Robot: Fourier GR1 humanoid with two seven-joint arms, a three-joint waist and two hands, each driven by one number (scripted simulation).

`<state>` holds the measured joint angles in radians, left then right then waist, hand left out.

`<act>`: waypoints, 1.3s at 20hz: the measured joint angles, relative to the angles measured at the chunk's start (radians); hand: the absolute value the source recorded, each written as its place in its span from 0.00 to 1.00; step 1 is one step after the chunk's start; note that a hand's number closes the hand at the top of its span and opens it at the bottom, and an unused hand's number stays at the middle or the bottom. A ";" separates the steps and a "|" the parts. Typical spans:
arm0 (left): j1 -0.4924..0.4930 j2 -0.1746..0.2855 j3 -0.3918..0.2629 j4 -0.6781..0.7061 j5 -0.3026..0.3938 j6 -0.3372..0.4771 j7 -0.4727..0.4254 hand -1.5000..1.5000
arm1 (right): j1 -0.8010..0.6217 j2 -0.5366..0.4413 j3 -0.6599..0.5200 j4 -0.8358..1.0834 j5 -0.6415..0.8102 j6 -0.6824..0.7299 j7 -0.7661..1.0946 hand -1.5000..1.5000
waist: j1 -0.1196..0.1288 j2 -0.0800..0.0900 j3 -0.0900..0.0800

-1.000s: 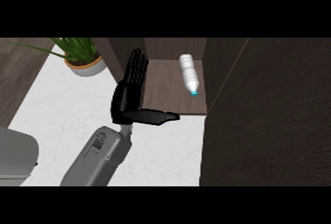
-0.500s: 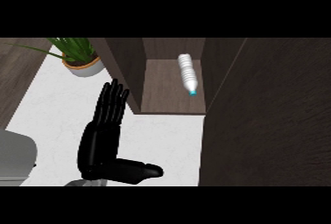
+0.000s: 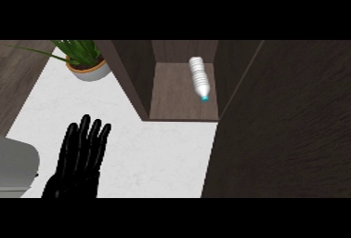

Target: Pick up the bottled water, place it into the cabinet and close the cabinet

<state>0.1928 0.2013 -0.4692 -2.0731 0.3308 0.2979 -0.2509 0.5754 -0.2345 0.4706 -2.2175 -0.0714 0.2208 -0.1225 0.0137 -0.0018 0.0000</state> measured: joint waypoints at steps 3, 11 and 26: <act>0.101 0.033 0.008 -0.070 0.005 -0.012 -0.034 0.00 | 0.001 -0.033 0.037 -0.015 0.031 0.025 0.007 1.00 | 0.002 0.001 0.001; 0.318 0.126 0.120 -0.186 0.107 -0.119 -0.127 0.00 | -0.025 -0.086 0.083 -0.083 0.132 0.048 0.084 1.00 | 0.008 0.005 0.002; 0.551 0.247 0.363 -0.229 0.326 -0.368 -0.219 0.00 | -0.203 0.068 0.121 -0.062 0.137 0.033 0.318 1.00 | 0.049 0.009 0.000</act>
<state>0.7439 0.4480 -0.1059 -2.3017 0.6570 -0.0698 -0.4699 0.3728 -0.1665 0.5913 -2.2798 0.0659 0.2542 0.1952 0.0624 0.0070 -0.0002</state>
